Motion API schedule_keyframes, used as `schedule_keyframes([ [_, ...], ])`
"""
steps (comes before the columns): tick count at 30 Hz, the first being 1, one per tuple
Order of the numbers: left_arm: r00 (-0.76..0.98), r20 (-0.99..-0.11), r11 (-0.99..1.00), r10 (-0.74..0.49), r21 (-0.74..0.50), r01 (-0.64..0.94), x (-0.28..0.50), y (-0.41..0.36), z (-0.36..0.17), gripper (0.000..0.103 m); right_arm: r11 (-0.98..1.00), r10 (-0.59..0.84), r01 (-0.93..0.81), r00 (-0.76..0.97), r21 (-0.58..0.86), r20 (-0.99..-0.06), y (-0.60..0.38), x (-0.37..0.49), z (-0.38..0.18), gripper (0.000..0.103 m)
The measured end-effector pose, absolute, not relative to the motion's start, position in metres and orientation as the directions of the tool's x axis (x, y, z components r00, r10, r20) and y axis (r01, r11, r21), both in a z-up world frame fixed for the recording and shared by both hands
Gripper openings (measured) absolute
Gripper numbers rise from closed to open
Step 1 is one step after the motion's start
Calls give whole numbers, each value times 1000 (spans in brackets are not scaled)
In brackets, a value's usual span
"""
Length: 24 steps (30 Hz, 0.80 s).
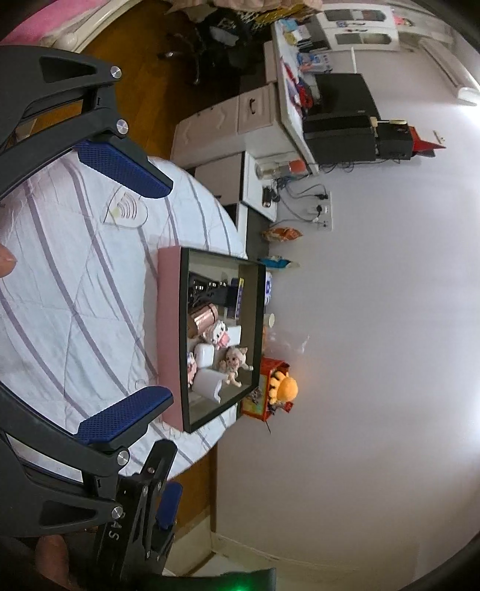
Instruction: Organize rigid objects
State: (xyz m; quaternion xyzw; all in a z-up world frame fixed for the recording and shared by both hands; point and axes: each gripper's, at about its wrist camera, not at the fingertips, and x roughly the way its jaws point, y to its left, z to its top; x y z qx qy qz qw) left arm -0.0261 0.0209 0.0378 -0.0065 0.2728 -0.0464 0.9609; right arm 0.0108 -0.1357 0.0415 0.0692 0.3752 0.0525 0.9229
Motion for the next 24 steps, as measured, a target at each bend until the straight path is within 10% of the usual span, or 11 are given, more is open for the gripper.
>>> schedule_keyframes([
  [24,806,-587,997,-72,-31,66,6,17,54,103,986,137,-36,719,160,-681,-138,16,48,83],
])
